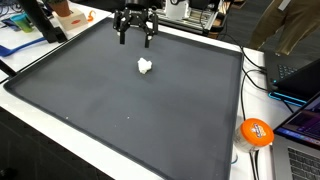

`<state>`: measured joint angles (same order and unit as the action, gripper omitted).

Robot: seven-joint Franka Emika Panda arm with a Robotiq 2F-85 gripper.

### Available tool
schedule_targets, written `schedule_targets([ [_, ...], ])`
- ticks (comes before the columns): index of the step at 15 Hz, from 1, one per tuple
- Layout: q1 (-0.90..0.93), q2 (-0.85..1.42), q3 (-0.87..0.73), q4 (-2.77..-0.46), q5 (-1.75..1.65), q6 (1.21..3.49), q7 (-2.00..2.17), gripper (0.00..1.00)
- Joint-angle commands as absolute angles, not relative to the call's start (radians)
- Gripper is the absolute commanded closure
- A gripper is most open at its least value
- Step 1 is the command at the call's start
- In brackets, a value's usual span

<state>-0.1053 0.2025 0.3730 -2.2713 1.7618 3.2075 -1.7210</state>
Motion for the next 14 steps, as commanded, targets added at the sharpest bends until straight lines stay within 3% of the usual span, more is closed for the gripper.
schedule_targets([
  [1,-0.095,0.195,0.319,-2.237,1.926,3.156,-1.905,0.0],
  [14,-0.092,0.28,0.229,-2.342,2.23,2.939,-2.275,0.0],
])
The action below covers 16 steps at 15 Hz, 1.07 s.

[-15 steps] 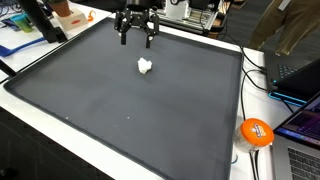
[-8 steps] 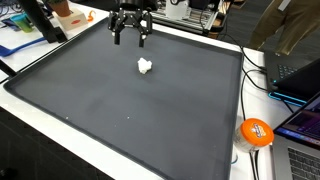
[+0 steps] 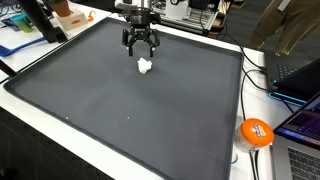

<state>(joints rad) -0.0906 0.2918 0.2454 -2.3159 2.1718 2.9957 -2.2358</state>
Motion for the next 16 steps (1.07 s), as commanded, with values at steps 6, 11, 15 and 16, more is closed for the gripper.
schedule_targets([
  [6,-0.102,0.263,0.25,-2.35,2.175,2.963,-2.218,0.0],
  [11,-0.141,0.158,0.27,-2.455,2.01,2.938,-2.156,0.0],
  [15,-0.045,0.086,0.163,-2.521,1.732,2.89,-1.895,0.0],
  [16,-0.032,0.067,0.145,-2.545,1.634,2.867,-1.804,0.0],
])
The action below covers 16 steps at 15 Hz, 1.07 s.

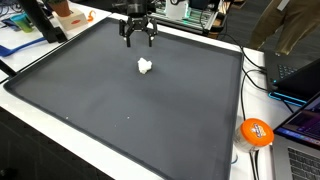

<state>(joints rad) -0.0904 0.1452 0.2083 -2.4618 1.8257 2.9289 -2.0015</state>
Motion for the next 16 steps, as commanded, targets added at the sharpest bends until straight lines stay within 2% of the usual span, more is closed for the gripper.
schedule_targets([
  [1,-0.018,0.057,0.134,-2.556,1.559,2.845,-1.738,0.0],
  [5,0.006,0.051,0.088,-2.534,1.217,2.792,-1.412,0.0],
  [9,0.041,0.073,0.077,-2.54,0.926,2.989,-1.094,0.0],
  [11,0.053,0.061,0.075,-2.587,0.756,3.001,-0.947,0.0],
  [16,0.202,-0.005,-0.137,-2.598,0.338,2.817,-0.606,0.0],
])
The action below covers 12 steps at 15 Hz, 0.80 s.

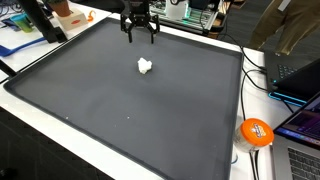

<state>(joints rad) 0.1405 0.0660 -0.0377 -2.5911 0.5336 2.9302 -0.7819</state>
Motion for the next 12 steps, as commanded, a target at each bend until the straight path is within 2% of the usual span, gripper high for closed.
schedule_targets([
  [1,0.211,-0.023,-0.158,-2.578,0.255,2.761,-0.533,0.0],
  [2,0.205,-0.049,-0.162,-2.55,0.171,2.678,-0.451,0.0],
  [3,0.123,-0.081,-0.077,-2.522,0.1,2.598,-0.37,0.0],
  [6,0.126,-0.155,-0.026,-2.411,0.111,2.361,-0.281,0.0],
  [7,0.114,-0.096,-0.033,-2.449,0.13,2.476,-0.341,0.0],
  [11,0.109,-0.112,-0.02,-2.434,0.131,2.448,-0.334,0.0],
  [12,0.1,-0.068,-0.003,-2.415,0.121,2.456,-0.17,0.0],
])
